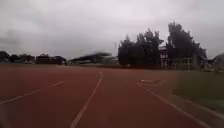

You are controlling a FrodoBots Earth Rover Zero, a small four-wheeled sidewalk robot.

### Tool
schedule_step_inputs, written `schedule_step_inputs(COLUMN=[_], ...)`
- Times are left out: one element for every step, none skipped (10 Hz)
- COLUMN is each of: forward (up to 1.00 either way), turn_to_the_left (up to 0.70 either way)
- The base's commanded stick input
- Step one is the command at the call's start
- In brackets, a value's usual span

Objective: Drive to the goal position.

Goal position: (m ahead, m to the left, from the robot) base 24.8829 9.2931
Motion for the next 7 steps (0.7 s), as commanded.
schedule_step_inputs(forward=[0.70,0.70,0.70,0.70,0.70,0.70,0.70], turn_to_the_left=[0.00,0.00,0.00,0.00,0.00,0.00,0.00])
